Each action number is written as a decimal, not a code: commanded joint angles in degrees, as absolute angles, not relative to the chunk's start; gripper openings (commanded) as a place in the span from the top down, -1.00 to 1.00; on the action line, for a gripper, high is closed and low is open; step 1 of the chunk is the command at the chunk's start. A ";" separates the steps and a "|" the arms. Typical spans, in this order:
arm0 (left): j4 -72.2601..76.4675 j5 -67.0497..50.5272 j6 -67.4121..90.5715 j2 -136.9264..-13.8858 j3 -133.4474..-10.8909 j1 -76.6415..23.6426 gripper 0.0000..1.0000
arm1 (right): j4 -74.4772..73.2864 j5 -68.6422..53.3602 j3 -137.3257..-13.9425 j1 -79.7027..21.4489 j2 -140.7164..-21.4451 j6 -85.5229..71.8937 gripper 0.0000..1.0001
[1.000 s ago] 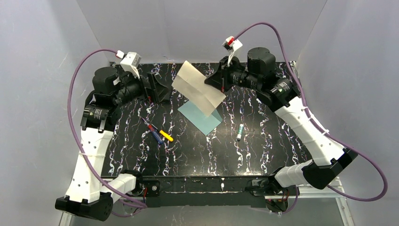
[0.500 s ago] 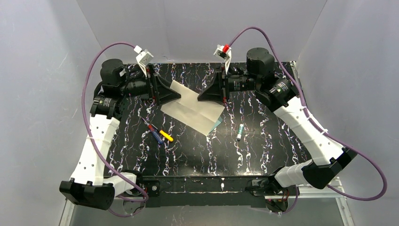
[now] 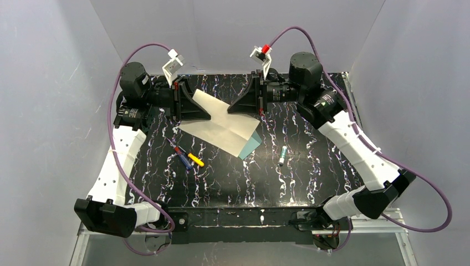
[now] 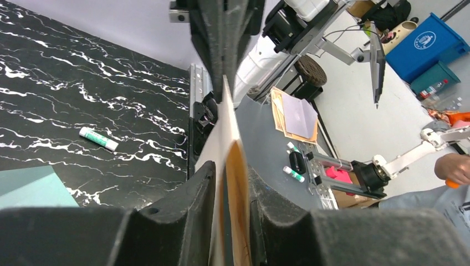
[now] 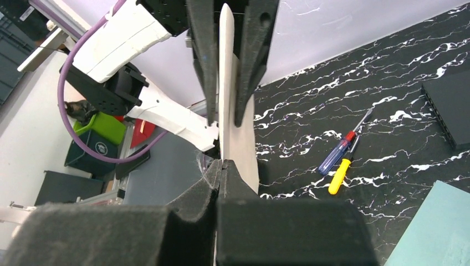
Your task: Place the letter into the envelope and seal it
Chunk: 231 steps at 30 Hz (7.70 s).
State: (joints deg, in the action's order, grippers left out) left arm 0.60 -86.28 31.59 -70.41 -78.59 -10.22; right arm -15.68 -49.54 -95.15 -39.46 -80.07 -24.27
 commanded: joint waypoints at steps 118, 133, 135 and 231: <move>50.77 -37.47 78.56 -65.40 -71.29 -18.19 0.39 | 30.71 -22.80 -82.74 -36.47 -73.78 -70.25 0.97; 48.40 -41.78 74.76 -66.58 -68.02 -18.11 1.00 | 0.35 -9.76 -87.66 -36.43 -69.72 -44.73 -0.53; 46.27 -42.32 73.10 -66.42 -66.99 -18.08 1.00 | -1.78 -11.48 -88.26 -36.45 -70.18 -42.62 -0.53; 22.46 -54.24 58.64 -64.22 -71.01 -14.88 -0.09 | 30.08 -36.23 -86.94 -37.14 -83.22 -63.45 0.97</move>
State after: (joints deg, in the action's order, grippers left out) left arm 20.58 -51.88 56.12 -64.77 -69.06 -15.07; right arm 26.28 -35.14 -86.87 -36.56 -82.28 -62.11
